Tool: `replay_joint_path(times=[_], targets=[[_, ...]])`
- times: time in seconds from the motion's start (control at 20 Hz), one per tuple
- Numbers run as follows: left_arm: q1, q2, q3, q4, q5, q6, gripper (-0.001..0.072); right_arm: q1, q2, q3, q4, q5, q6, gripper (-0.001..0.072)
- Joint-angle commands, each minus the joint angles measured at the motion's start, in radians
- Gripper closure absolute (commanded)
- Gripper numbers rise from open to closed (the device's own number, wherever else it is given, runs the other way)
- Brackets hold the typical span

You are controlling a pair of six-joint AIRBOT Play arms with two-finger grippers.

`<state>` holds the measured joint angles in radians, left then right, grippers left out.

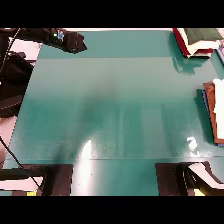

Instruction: Fold the shirts.

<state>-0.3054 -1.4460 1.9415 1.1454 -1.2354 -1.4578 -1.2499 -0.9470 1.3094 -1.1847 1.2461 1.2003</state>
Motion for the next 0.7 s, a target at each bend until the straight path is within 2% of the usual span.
replay_joint_path(times=[0.0,0.15,0.4,0.55,0.65], targets=[[0.000,0.000,0.000,-0.001,0.002,0.000,0.0678,0.101,0.017,0.043,0.241,-0.040,0.011,0.0152],[0.000,0.000,0.000,0.000,0.015,0.000,0.0678,0.362,0.018,0.069,0.349,-0.039,0.013,0.0153],[0.000,0.000,0.000,0.008,0.017,0.000,0.0678,0.878,0.016,0.029,0.343,-0.085,0.023,0.0160],[0.000,0.000,0.000,0.003,0.016,0.000,0.0678,1.106,-0.021,0.019,0.344,-0.094,0.022,0.0181],[0.000,0.000,0.000,0.003,0.017,0.000,0.0678,1.230,-0.054,0.019,0.344,-0.095,0.022,0.0475]])
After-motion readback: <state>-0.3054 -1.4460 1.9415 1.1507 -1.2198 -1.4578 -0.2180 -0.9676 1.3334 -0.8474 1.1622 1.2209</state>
